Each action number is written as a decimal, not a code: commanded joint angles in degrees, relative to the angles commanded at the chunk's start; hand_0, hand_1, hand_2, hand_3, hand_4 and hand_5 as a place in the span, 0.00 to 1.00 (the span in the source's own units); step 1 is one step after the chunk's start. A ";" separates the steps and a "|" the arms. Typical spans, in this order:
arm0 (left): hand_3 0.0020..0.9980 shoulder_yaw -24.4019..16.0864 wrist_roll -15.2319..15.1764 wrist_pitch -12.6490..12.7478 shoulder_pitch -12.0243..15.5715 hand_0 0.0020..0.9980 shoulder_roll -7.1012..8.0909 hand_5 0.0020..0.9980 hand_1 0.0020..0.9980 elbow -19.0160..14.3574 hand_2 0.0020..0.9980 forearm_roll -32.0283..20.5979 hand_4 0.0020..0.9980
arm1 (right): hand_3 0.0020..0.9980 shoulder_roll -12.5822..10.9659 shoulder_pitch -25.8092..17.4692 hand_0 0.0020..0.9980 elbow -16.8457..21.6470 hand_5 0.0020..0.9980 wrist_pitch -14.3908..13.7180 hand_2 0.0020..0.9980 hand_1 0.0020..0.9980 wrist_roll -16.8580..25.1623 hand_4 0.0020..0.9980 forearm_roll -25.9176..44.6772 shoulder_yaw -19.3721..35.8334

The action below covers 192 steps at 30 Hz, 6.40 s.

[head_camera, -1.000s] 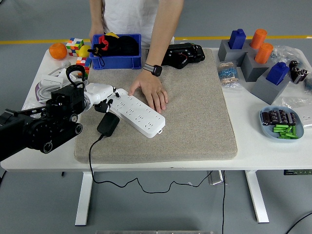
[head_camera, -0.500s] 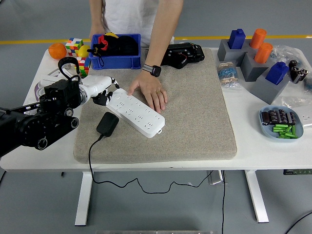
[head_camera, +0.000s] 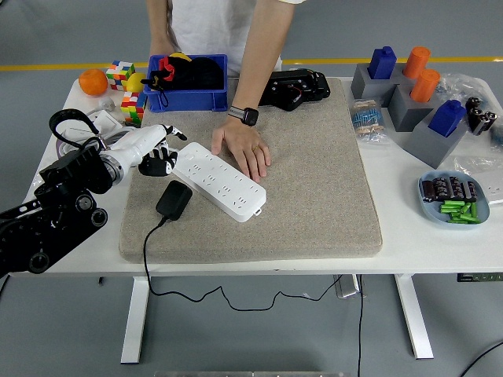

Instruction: Press the white button,pick up the black plug,place it near the board,insert it into the board

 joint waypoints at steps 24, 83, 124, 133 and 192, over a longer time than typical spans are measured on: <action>0.94 -6.85 5.52 9.13 16.47 0.81 -5.31 0.66 0.92 -7.79 0.93 11.82 1.00 | 0.60 -0.48 0.33 0.70 0.16 0.42 -0.06 0.65 0.64 0.08 0.67 0.07 -1.20; 0.66 -1.44 6.21 9.68 12.81 0.44 -6.67 0.06 0.62 0.41 0.64 15.45 0.75 | 0.60 -0.06 -0.12 0.70 0.27 0.42 -0.11 0.65 0.64 0.21 0.67 -0.14 -1.25; 0.57 3.21 0.94 11.96 1.99 0.28 -7.92 0.00 0.35 6.49 0.37 12.06 0.63 | 0.59 -0.18 0.34 0.70 0.28 0.42 -0.17 0.65 0.64 0.34 0.67 0.11 -1.87; 0.58 7.51 -0.33 11.98 -1.36 0.28 -8.16 0.00 0.36 11.29 0.37 10.21 0.64 | 0.59 -0.51 0.56 0.70 0.23 0.41 -0.16 0.65 0.64 0.31 0.67 0.24 -2.61; 0.82 12.04 2.50 9.29 -5.18 0.80 -10.31 0.00 0.82 17.74 0.78 9.61 0.89 | 0.59 -0.51 0.39 0.70 0.19 0.41 -0.13 0.65 0.64 0.28 0.67 0.45 -3.56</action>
